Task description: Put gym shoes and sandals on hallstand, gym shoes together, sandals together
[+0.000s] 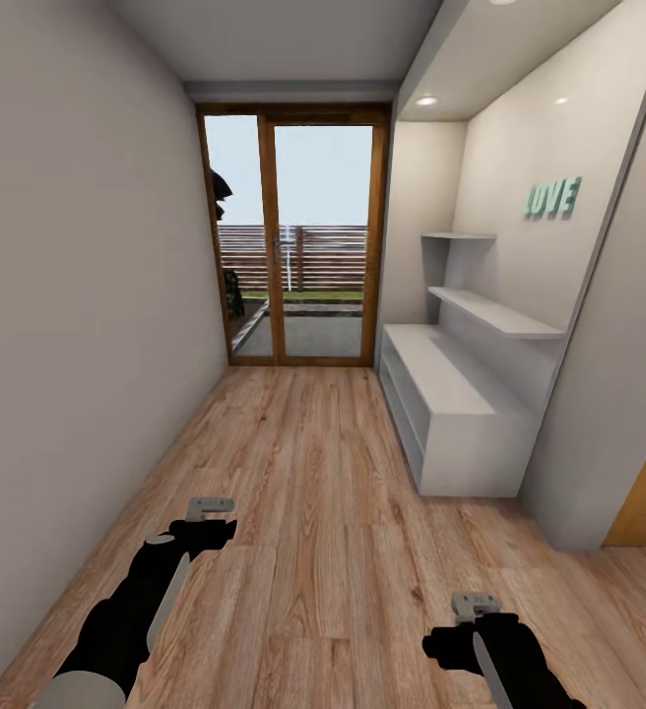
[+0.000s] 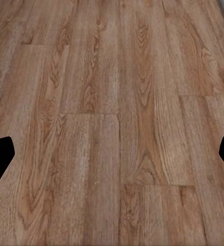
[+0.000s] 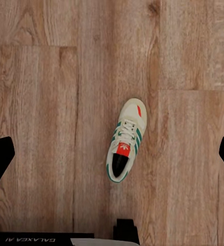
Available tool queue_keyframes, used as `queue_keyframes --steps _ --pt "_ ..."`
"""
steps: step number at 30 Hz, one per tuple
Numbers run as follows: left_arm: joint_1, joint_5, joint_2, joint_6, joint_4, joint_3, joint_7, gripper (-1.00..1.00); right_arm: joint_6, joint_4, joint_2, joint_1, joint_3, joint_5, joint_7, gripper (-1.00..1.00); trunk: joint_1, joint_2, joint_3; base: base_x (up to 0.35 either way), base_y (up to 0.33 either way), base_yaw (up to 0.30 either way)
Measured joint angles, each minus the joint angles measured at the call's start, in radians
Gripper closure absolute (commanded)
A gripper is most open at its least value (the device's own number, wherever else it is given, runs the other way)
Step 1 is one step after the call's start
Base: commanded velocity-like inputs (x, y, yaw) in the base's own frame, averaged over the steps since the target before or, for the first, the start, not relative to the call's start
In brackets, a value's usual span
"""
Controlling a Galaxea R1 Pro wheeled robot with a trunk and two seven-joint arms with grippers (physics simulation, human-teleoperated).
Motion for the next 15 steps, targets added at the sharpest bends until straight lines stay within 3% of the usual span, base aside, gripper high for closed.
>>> queue_keyframes --steps 15 --pt "0.0 0.0 0.0 0.001 0.0 0.0 0.002 -1.0 0.0 -0.019 0.0 0.0 -0.001 0.0 -0.002 -1.0 0.057 -0.105 -0.061 0.0 0.0 0.0"
